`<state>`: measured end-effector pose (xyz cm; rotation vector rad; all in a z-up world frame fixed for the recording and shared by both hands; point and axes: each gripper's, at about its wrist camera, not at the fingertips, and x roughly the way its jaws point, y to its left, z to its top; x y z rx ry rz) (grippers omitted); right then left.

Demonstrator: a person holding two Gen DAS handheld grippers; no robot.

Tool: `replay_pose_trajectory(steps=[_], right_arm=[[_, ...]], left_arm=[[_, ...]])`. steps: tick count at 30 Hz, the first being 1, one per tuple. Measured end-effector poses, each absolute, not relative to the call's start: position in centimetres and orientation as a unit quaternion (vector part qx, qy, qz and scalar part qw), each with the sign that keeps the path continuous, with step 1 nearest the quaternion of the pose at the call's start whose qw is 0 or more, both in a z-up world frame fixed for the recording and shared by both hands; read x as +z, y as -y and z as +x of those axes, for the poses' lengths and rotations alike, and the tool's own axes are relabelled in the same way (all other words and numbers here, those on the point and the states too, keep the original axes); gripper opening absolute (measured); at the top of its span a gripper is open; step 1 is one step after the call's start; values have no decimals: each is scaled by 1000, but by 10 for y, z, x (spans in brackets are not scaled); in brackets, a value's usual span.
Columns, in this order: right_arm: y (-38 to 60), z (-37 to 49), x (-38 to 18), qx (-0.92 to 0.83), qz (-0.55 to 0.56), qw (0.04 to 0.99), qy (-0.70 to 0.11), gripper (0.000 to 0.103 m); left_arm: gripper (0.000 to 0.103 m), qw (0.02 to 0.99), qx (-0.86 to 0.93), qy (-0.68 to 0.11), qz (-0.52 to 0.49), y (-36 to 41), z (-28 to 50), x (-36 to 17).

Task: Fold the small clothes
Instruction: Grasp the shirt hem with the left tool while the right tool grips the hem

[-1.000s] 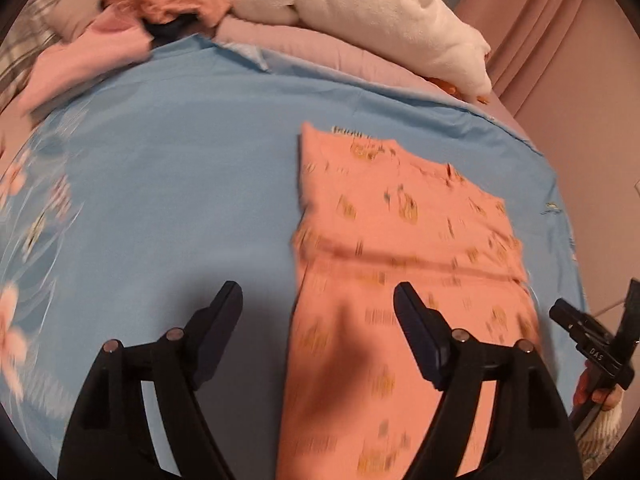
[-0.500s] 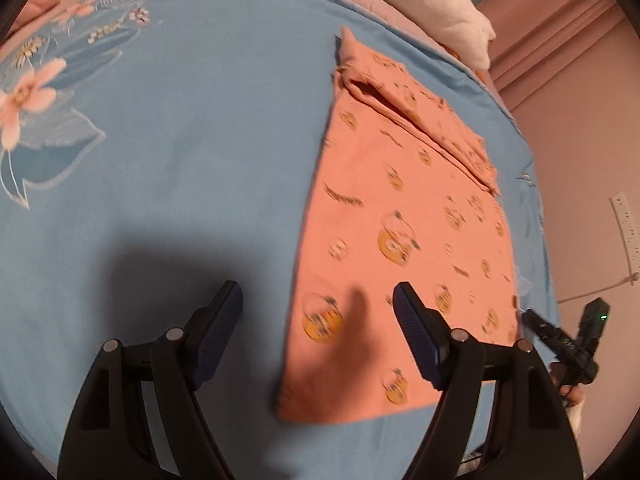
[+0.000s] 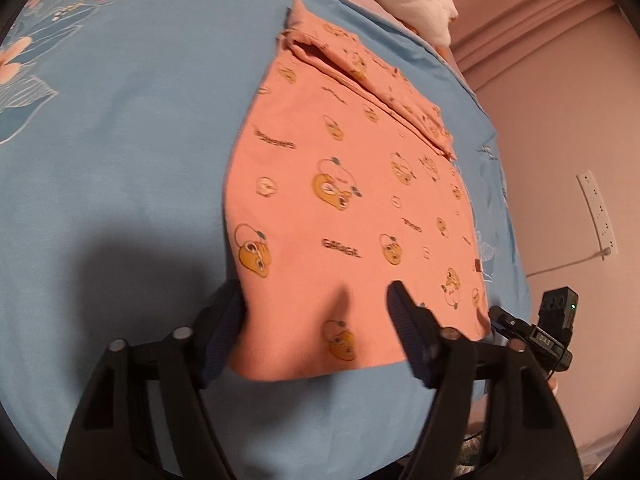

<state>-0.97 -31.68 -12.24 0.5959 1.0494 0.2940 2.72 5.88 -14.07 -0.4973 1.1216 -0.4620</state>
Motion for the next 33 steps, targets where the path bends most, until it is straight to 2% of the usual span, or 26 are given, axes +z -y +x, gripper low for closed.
replay_pose_trajectory(steps=[5,8,13,15,19,22,23,24,26,27,28,33], right_arm=[[316,3,-128,148,303,809,-481,51],[314,11,-129,152,307,810,-476,51],[313,17,-130,158,308,809,-475,51],[311,13,-128,163,298,808,-482,48],[305,-1,-127,172,274,805,-498,46],[301,-6,-128,176,267,807,-497,45],[300,-6,-128,173,262,809,-496,43],[299,-5,-129,167,252,813,-498,37],[297,-2,-129,160,246,815,-499,22],[298,0,-130,156,242,816,-501,11],[298,0,-130,157,241,816,-501,8],[307,-6,-115,197,295,818,-453,7]], left_arm=[[65,790,-220,-523,-232,-49,38,-145],[60,787,-223,-525,-236,-48,43,-146],[45,780,-220,-529,-251,-49,46,-148],[33,778,-224,-535,-243,-48,42,-147],[31,773,-232,-543,-231,-48,32,-149],[17,770,-230,-549,-229,-49,32,-151],[12,769,-227,-552,-229,-49,33,-152],[11,767,-224,-555,-232,-49,35,-154],[11,764,-221,-557,-240,-50,37,-154],[11,763,-220,-557,-245,-51,38,-153],[11,764,-220,-554,-247,-52,37,-151],[8,760,-248,-521,-300,-64,35,-135]])
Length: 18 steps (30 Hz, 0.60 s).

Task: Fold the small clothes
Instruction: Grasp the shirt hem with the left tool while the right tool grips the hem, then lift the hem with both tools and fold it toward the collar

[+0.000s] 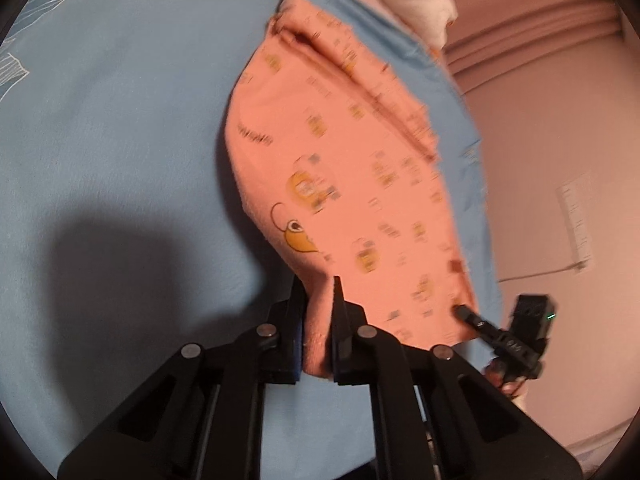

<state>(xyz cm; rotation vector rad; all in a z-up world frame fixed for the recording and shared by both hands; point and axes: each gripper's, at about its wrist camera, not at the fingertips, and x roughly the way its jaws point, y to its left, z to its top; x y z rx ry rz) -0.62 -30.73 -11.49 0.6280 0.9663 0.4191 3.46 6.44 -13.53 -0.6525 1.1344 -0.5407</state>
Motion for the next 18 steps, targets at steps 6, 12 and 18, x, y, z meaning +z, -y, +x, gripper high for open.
replay_pose_trajectory(steps=[6,12,18], right_arm=[[324,-3,-97,245,380,808,-378,7],[321,6,-82,266,396,806,-349,7],[320,22,-64,281,389,815,-324,7]], left_arm=[[8,745,-290,-476,-366,-72,43,-115],[7,742,-308,-454,-384,-69,52,-97],[7,755,-309,-438,-378,-73,73,-78]])
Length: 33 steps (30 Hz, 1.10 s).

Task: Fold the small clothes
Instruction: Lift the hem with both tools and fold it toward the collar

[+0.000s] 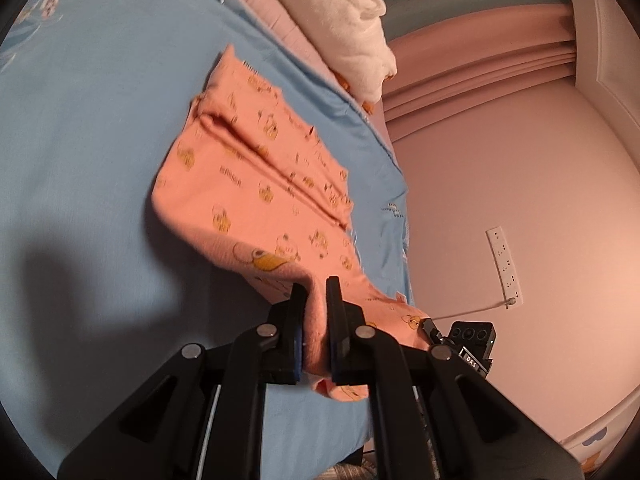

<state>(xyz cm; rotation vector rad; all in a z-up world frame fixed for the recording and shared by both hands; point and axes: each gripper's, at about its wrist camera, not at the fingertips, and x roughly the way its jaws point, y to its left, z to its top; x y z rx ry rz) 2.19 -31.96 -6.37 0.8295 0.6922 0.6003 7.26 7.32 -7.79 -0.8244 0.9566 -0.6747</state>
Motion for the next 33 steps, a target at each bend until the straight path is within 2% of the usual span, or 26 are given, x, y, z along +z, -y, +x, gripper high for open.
replay_pose_trajectory(steps=[6,14,25,33], right_arm=[[329,54,-40,278,384,832,-290,7],[348,111,-26,244,383,849,-269,7],[363,201,-54,206,389,846,-300,7],[375,260,-96,117,397,837,-357,7]], left_arm=[[7,776,-310,-419,-354,-70,109,-49],[7,793,-303,-406,-338,-56,186,-37],[7,792,-266,-435,-336,-41,292,-68],[7,789,-190,-494,-310,-28,366,-114]])
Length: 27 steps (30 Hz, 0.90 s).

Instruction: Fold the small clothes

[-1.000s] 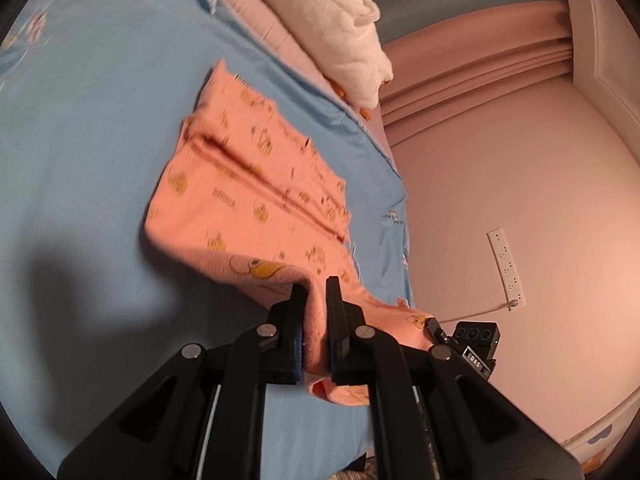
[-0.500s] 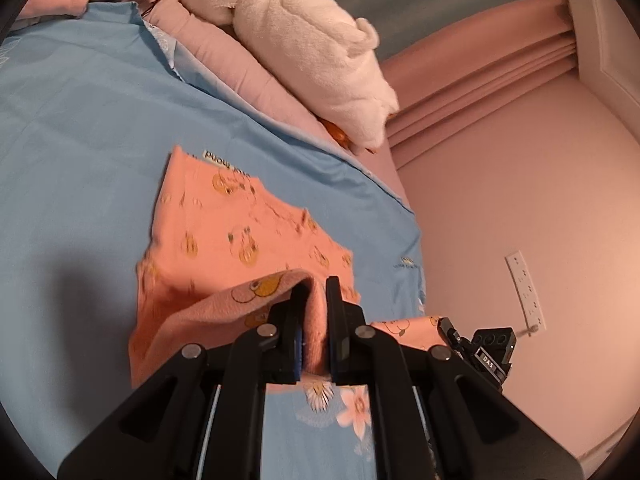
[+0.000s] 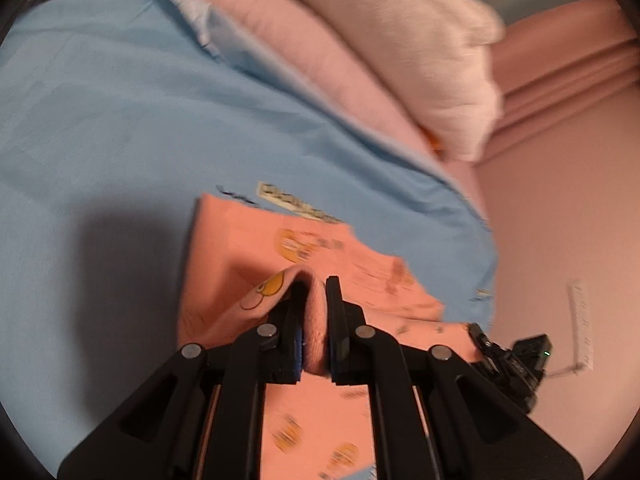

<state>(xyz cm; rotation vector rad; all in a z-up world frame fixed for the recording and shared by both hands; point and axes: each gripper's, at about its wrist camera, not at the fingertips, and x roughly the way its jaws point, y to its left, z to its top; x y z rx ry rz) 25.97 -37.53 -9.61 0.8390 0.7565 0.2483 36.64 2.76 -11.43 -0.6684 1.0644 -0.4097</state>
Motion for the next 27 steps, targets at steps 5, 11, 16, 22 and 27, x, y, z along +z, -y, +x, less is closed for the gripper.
replay_pose_trajectory(steps=[5,11,16,22,27], right_arm=[[378,276,-125,81,402,815,-410,7],[401,257,-112,74,413,819,-393,44],[371,227,-73,118,265,875,-387,46],[295,218,-72,175,87,886,-421,16],[263,250,-107,148,13,866,-477,15]], left_arm=[[9,768,-155,-536,-315,-32,383,-145],[39,796,-131,-515,-289,-66,367,-122],[49,849,-136,-463,-216,-81,325,-84],[17,850,-212,-476,-80,-13,287,-93],[16,834,-200,-513,-29,25,307,-134]])
